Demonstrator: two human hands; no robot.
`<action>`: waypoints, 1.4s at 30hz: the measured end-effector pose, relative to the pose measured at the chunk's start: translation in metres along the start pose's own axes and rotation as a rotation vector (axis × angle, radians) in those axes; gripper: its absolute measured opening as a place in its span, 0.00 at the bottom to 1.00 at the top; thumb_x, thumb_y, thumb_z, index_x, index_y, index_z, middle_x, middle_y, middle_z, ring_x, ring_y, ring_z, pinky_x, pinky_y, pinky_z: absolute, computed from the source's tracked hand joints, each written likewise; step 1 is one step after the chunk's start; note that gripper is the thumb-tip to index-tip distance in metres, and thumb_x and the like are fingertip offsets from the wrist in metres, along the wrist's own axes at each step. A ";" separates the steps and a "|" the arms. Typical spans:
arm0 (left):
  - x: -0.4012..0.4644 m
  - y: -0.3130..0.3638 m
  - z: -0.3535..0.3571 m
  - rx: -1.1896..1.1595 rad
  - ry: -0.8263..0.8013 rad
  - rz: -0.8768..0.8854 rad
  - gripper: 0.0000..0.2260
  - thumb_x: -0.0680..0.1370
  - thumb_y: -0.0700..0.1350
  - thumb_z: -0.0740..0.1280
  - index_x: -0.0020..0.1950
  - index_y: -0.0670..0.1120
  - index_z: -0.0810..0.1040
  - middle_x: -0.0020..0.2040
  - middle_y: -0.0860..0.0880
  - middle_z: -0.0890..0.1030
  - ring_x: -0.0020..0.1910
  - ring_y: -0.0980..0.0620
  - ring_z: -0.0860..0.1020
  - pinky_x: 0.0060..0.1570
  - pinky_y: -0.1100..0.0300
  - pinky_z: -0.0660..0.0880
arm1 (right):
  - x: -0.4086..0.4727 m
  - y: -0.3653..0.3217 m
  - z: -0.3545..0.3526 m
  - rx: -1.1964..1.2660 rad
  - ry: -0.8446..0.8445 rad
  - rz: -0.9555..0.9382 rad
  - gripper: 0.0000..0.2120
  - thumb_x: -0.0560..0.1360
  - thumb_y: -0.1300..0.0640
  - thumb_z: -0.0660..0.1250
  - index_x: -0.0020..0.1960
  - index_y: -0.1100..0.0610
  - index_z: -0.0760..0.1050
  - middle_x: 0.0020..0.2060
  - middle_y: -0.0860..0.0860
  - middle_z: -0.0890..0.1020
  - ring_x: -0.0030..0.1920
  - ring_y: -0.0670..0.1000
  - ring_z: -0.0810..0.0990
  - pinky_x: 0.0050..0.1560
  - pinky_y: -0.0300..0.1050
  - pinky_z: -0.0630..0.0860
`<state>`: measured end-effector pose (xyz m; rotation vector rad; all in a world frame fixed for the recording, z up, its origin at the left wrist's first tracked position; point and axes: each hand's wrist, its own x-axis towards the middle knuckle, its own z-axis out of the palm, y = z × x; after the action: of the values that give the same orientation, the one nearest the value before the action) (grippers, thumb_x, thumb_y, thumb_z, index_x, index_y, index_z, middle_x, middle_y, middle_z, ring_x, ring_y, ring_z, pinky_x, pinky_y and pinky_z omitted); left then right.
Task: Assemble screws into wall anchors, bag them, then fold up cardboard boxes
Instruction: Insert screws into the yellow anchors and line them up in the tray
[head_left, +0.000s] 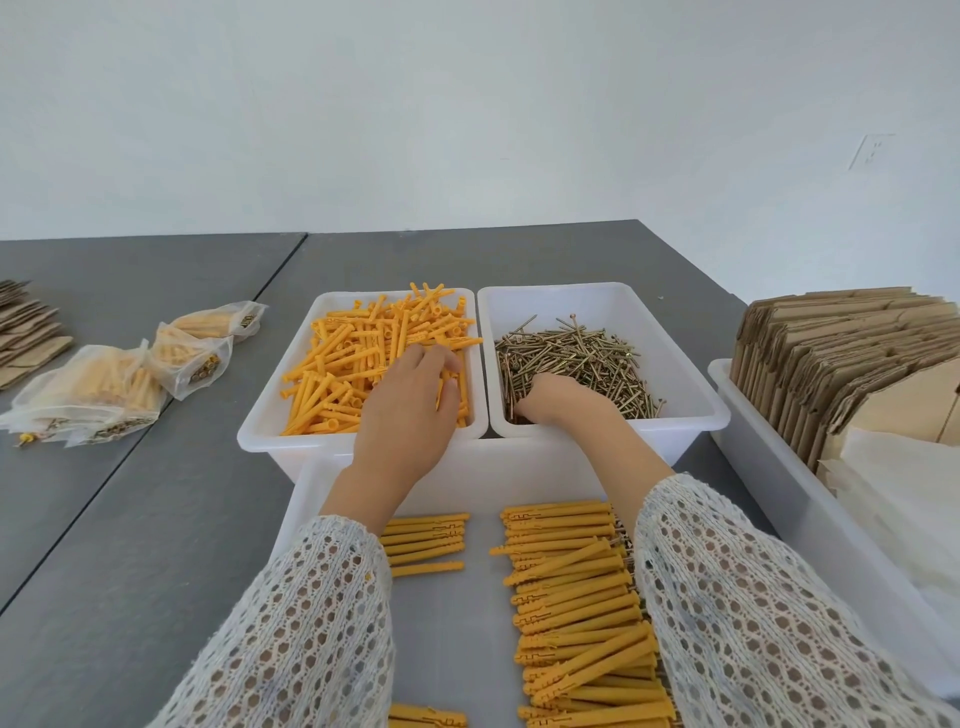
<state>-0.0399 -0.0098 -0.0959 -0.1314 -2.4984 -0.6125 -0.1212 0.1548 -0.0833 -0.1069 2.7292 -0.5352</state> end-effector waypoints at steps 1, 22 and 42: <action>0.000 0.000 0.000 -0.008 -0.031 -0.020 0.07 0.82 0.44 0.59 0.56 0.50 0.76 0.50 0.53 0.75 0.41 0.54 0.74 0.34 0.54 0.75 | 0.000 0.001 0.000 0.001 0.014 -0.003 0.12 0.80 0.60 0.57 0.61 0.62 0.72 0.52 0.55 0.75 0.50 0.55 0.73 0.51 0.47 0.72; 0.001 -0.002 0.002 -0.035 -0.069 -0.055 0.07 0.82 0.45 0.59 0.55 0.52 0.76 0.46 0.55 0.72 0.38 0.56 0.74 0.34 0.55 0.74 | 0.000 0.001 0.004 -0.021 0.408 -0.015 0.07 0.81 0.57 0.54 0.47 0.57 0.69 0.46 0.53 0.75 0.44 0.56 0.72 0.46 0.47 0.68; 0.002 -0.003 0.002 -0.002 -0.136 -0.072 0.08 0.82 0.46 0.58 0.54 0.54 0.77 0.45 0.55 0.73 0.39 0.56 0.73 0.34 0.57 0.71 | 0.002 0.007 0.007 0.095 0.303 -0.065 0.14 0.78 0.56 0.56 0.35 0.55 0.60 0.35 0.50 0.68 0.34 0.52 0.67 0.35 0.43 0.63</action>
<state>-0.0440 -0.0118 -0.0977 -0.0873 -2.6438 -0.6555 -0.1204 0.1590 -0.0924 -0.0978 2.9941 -0.7540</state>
